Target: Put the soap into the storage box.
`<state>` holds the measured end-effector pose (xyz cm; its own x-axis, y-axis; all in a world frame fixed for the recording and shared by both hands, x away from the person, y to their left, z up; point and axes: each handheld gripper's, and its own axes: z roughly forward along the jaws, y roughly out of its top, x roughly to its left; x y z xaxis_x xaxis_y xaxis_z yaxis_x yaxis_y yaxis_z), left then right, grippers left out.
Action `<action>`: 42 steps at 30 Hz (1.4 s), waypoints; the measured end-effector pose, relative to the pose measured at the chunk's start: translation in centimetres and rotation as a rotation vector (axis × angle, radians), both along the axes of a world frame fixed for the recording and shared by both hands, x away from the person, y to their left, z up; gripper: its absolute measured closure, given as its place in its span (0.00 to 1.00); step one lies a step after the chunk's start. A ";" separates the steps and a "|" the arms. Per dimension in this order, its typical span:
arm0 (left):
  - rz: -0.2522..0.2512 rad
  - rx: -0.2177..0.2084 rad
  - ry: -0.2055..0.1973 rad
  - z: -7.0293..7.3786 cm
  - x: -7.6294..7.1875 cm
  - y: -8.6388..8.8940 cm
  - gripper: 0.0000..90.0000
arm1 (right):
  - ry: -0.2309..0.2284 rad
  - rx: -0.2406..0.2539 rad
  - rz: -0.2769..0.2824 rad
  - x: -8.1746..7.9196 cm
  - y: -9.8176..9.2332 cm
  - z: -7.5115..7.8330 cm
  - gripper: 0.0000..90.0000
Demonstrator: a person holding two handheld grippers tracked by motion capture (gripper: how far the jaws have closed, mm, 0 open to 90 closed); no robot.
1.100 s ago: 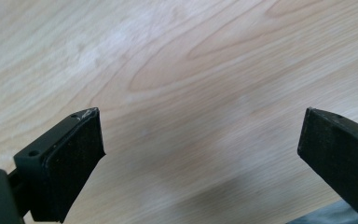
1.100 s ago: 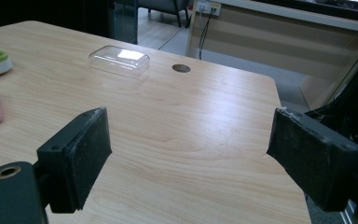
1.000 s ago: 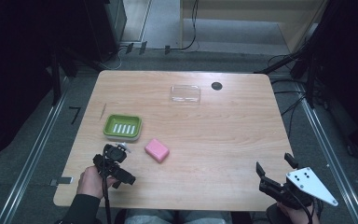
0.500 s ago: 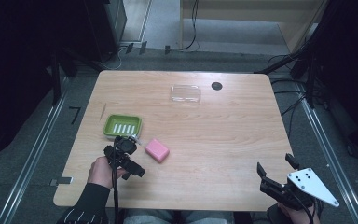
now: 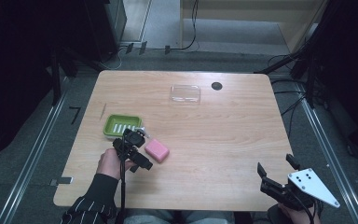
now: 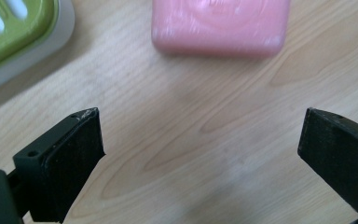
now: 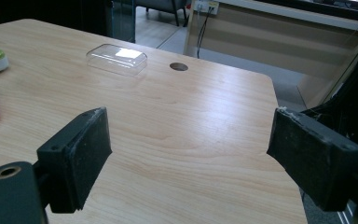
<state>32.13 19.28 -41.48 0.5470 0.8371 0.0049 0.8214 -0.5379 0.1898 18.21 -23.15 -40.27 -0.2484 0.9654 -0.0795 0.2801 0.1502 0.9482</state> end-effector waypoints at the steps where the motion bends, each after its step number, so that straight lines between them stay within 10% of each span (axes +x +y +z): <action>1: -0.007 -0.001 -0.001 0.0 0.1 -0.1 0.00 | 0.000 -0.001 0.000 0.0 0.0 0.0 0.15; 42: -0.049 0.016 0.061 -2.8 5.1 -5.1 0.00 | -0.001 0.008 -0.001 0.0 -0.1 0.0 0.15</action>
